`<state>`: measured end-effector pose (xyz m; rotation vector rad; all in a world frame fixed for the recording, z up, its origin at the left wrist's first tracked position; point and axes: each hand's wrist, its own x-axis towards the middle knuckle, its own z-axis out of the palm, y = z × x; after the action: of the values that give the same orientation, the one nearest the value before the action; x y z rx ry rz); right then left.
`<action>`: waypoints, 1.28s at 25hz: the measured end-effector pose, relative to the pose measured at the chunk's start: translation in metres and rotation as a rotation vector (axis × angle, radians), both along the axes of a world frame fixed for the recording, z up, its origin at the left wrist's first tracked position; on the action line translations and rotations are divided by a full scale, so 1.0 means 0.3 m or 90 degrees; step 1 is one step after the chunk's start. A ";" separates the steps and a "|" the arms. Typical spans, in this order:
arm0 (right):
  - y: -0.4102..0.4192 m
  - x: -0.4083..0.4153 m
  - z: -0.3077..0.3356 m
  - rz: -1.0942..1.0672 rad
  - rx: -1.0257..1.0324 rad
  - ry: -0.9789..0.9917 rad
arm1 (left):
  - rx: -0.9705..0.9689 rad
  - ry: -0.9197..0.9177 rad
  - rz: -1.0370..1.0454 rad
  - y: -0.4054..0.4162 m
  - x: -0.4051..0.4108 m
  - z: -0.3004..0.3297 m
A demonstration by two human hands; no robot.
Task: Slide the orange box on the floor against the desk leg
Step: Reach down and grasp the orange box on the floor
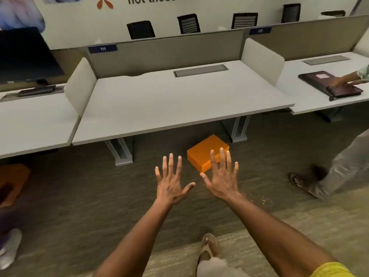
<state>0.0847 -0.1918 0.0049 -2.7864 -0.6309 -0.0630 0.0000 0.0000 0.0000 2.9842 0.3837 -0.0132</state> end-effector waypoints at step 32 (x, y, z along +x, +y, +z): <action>0.480 0.744 -0.744 -0.213 -0.061 0.272 | -0.087 0.354 -0.218 0.490 1.070 -0.677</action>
<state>0.3079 -0.0479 -0.2182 -2.8322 -0.0644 0.4921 0.3211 0.1469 -0.2032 2.8215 -0.0831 -0.8729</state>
